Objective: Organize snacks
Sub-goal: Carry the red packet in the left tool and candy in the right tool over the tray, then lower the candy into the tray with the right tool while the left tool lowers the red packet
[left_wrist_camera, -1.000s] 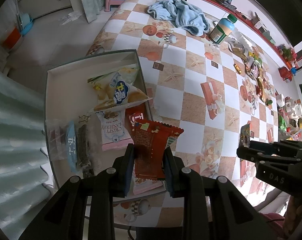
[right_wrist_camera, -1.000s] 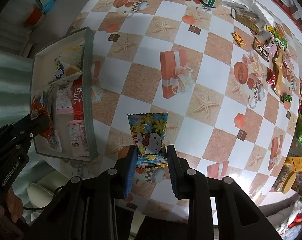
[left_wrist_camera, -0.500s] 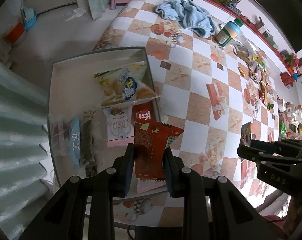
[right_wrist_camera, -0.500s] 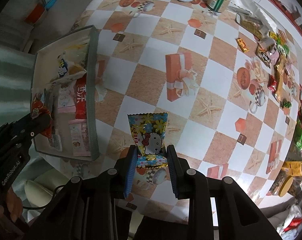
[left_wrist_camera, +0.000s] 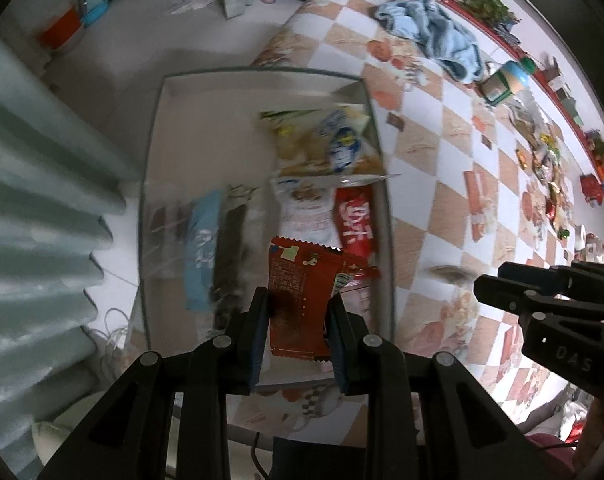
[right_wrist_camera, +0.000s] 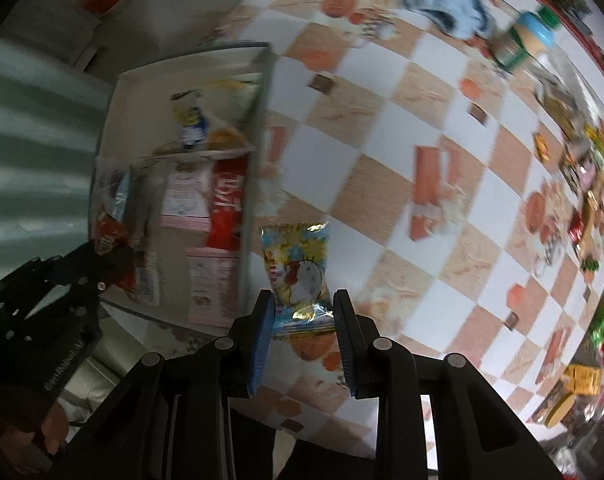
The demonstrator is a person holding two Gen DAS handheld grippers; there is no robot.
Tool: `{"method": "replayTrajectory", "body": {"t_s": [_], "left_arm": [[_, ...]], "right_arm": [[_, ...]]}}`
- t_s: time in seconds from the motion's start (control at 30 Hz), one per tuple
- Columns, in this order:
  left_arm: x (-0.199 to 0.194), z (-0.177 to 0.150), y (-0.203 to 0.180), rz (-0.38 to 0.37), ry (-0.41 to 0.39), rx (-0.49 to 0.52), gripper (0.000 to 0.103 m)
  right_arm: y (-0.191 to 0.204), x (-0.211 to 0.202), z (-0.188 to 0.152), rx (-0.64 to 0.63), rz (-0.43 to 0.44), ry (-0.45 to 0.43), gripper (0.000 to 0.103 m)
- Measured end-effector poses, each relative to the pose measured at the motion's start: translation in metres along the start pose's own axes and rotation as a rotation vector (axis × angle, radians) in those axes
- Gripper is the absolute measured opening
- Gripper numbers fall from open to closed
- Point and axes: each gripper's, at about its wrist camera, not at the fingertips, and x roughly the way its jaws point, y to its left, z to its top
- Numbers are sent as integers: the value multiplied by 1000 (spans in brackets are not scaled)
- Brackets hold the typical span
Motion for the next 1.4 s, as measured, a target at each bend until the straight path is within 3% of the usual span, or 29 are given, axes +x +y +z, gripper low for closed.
{"method": "replayTrajectory", "body": {"t_s": [0.3,0.43,0.47,0.5,0.53,0.57,0.7,0.93,1.17,1.23,1.33,1.4], "left_arm": [[11,-5,26,17,30,-53,30],[14,-5,28,16,37,-55,30],[14,-5,28,17,39,-52,30],[15,-5,29,19,42,-47,30],[16,-5,28,21,44,-44,30],[17,-6,28,23,47,-40,30],[23,-6,27,37,66,-23,30],[24,-7,20,62,83,24,30],[26,-8,15,72,97,51,30],[27,-8,14,73,98,54,30],[28,-7,15,70,100,50,30],[29,-6,15,67,99,45,30]], "right_arm": [[38,9,17,-84,14,17,32],[27,12,21,-48,4,22,32],[18,17,23,-18,0,35,42],[2,22,24,40,-11,53,73],[-9,26,24,85,-16,60,83],[-20,29,24,128,-8,67,84],[-63,56,15,330,41,141,84],[-91,98,1,599,127,199,84],[-73,116,12,615,163,196,84],[-66,122,14,606,150,215,74],[-56,123,13,574,94,215,74],[-48,121,11,526,27,223,56]]}}
